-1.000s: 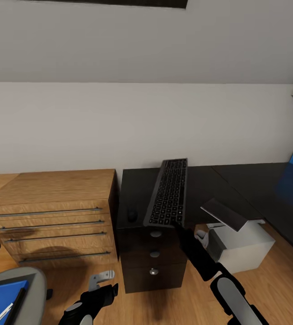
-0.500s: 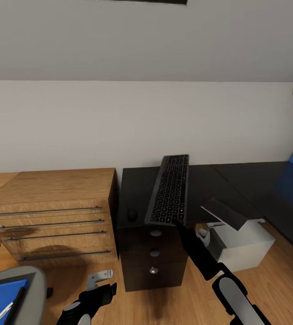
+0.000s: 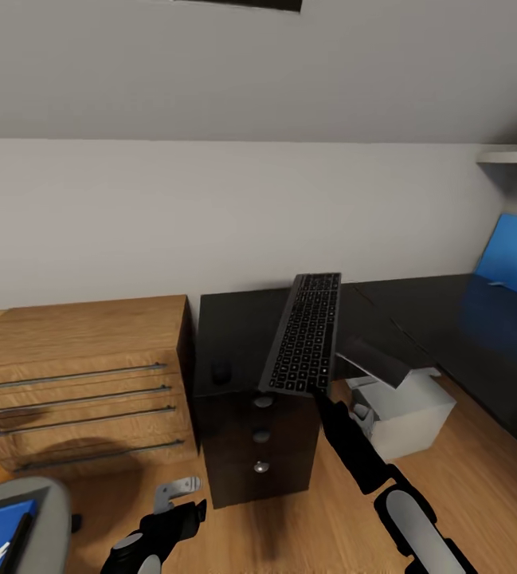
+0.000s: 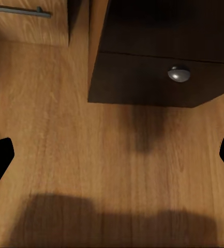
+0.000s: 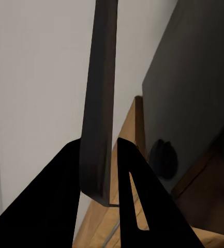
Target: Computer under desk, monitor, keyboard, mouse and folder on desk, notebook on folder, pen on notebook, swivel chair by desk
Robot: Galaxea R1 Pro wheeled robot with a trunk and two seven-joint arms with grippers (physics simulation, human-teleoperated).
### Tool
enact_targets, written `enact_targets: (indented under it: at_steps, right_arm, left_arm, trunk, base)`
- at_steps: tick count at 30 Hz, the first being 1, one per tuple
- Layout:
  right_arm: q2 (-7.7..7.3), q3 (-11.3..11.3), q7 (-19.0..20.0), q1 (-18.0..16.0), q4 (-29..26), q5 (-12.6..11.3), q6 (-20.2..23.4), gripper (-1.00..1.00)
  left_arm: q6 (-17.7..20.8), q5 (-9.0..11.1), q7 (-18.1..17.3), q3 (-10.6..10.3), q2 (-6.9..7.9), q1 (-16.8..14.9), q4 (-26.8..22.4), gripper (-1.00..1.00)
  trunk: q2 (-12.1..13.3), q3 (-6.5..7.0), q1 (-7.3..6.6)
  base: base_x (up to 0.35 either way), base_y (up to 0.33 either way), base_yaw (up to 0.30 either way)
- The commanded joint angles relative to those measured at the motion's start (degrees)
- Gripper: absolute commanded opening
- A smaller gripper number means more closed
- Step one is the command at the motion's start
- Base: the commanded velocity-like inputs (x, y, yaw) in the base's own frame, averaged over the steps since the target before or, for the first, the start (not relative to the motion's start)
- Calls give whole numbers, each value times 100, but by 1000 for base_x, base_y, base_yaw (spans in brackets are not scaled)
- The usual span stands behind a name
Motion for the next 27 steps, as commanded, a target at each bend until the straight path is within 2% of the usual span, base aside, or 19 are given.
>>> enact_targets:
  at_steps: [1,11,27]
  right_arm:
    - [-3,5,32,-7,1,-69,8,-100]
    - [7,14,32,-5,22,-69,-28,-100]
    - [14,22,32,-5,27,-69,-280,-100]
  left_arm:
    - [9,60,58,-6,0,-3,-8,100]
    - [9,60,61,-18,-1,-3,-8,100]
    - [4,67,62,-30,-1,-3,-8,100]
  trunk:
    - [-3,-9,-1]
    - [-3,-47,-1]
    - [-3,-107,-1]
  base:
    - [-39,29,-243]
    - [-19,16,-243]
    - [-167,140,-243]
